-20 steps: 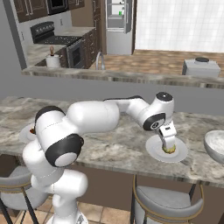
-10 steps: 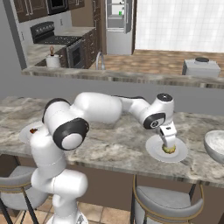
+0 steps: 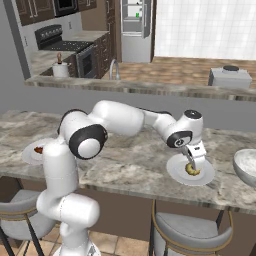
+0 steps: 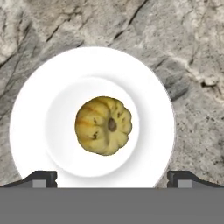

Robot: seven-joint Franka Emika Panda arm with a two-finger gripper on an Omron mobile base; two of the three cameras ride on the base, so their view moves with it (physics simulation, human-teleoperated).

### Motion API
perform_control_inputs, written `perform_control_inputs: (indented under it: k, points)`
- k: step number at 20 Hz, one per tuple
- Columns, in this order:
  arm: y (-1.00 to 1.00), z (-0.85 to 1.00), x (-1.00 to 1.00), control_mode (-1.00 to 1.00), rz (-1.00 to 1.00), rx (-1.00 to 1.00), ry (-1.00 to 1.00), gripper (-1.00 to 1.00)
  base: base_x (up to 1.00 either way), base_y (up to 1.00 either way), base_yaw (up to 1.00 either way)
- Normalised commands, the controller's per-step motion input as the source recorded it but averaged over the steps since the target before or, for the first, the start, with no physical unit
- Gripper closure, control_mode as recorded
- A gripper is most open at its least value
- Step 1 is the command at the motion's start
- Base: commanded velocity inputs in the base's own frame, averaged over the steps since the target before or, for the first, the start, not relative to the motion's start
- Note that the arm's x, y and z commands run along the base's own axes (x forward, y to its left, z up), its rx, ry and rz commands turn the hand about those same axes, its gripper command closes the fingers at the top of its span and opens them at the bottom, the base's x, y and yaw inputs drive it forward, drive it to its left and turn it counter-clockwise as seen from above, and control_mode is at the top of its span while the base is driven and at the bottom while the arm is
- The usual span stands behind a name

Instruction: Pick the chicken drumstick and squash from their plates and place them in the bowl. Then put the bowl in the fridge.

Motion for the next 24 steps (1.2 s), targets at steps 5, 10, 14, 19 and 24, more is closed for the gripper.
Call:
perform_control_inputs:
  k: [5,10,14,19,24]
  points:
    - [-0.11,-0.12,0.16,-1.00,0.03,0.00,0.00,-1.00,0.00,0.00,0.00]
    - [-0.02,-0.12,0.26,-1.00,0.04,0.00,0.00,-1.00,0.00,0.00,0.00]
    - [-0.06,-0.14,0.21,-1.00,0.03,0.00,0.01,-1.00,0.00,0.00,0.00]
    - [-0.01,-0.10,-0.05,-1.00,0.01,0.00,0.03,-1.00,0.00,0.00,0.00]
    - [-0.03,-0.05,-0.20,-1.00,0.00,0.00,0.07,-1.00,0.00,0.00,0.00]
